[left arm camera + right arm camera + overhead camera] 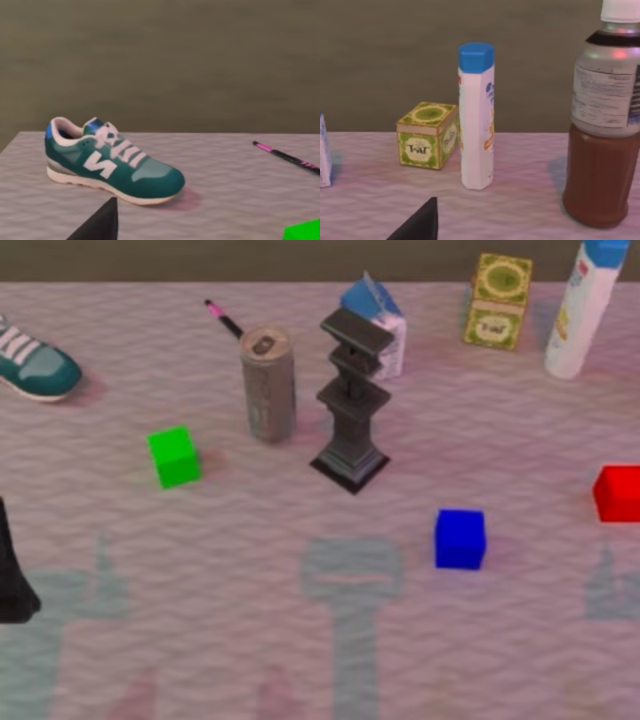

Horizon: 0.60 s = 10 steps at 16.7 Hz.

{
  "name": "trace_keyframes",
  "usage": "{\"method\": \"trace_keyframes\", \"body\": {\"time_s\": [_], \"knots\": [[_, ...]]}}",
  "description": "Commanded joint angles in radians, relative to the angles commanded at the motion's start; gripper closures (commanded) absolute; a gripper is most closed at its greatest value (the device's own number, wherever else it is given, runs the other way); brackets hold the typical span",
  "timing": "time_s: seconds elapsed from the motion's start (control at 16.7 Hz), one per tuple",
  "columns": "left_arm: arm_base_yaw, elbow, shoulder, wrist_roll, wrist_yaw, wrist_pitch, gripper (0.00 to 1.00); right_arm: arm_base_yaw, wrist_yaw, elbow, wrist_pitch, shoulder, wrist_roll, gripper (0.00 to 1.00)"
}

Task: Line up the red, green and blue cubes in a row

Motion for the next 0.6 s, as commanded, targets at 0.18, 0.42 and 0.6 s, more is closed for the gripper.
{"method": "trace_keyframes", "body": {"time_s": [0.18,0.42,0.6], "knots": [[0.000,0.000,0.000,0.000,0.000,0.000,0.00,0.000,0.000,0.010,-0.007,0.010,0.001,0.00],[0.000,0.000,0.000,0.000,0.000,0.000,0.00,0.005,0.000,0.154,-0.103,0.155,0.008,0.00],[0.000,0.000,0.000,0.000,0.000,0.000,0.00,0.013,-0.002,0.346,-0.231,0.377,0.017,0.00]]}}
